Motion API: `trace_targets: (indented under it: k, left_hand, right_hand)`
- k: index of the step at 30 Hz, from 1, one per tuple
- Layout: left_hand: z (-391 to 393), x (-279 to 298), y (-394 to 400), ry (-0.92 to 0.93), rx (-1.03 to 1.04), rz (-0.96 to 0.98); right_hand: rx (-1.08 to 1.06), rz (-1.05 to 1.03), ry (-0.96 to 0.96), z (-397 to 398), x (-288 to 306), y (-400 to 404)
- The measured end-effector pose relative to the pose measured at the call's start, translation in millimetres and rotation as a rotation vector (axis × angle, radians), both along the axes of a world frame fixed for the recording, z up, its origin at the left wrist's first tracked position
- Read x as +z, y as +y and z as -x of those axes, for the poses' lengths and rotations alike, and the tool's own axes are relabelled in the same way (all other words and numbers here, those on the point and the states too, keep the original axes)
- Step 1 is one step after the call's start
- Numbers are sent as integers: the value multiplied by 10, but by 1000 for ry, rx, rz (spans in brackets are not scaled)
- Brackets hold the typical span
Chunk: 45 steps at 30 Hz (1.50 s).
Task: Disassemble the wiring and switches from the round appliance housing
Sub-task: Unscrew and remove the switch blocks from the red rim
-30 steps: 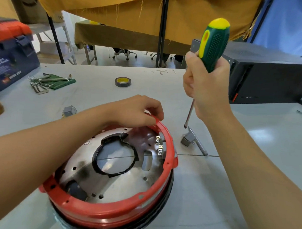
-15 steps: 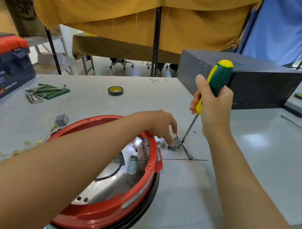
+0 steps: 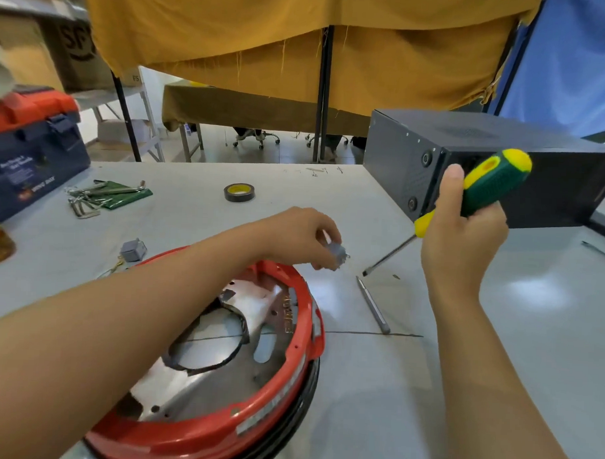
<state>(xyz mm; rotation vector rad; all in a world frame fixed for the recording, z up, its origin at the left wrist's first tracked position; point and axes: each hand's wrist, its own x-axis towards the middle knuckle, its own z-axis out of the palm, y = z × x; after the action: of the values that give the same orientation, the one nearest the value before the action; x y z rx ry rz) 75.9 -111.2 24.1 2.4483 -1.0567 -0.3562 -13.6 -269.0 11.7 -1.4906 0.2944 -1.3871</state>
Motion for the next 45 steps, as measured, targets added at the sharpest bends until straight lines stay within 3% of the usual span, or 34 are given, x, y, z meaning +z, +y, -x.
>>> trace_targets:
  k: [4, 10, 15, 19, 23, 27, 39, 42, 45]
  left_hand:
    - [-56, 40, 440, 240, 113, 327]
    - [-190, 44, 1236, 332, 334, 598]
    - [-376, -38, 1943, 155, 526, 517]
    - [-548, -177, 2380, 2, 683, 307]
    - [-700, -315, 2611, -184, 723, 26]
    - [-803, -438, 2659, -182, 691, -140]
    - [-807, -440, 2578, -229, 682, -213]
    - [-621, -273, 2316, -338, 587, -110]
    - [-311, -95, 1873, -393, 354, 51]
  right_hand:
    - [69, 0, 112, -59, -112, 34]
    - [394, -20, 183, -133, -213, 213]
    - [472, 4, 228, -196, -331, 305]
    - [495, -15, 236, -212, -372, 327]
    - [500, 1, 249, -223, -383, 351]
    - [519, 13, 240, -213, -377, 402]
    - [539, 22, 199, -196, -315, 453]
    - [515, -4, 174, -176, -264, 468]
    - [457, 12, 161, -151, -234, 456]
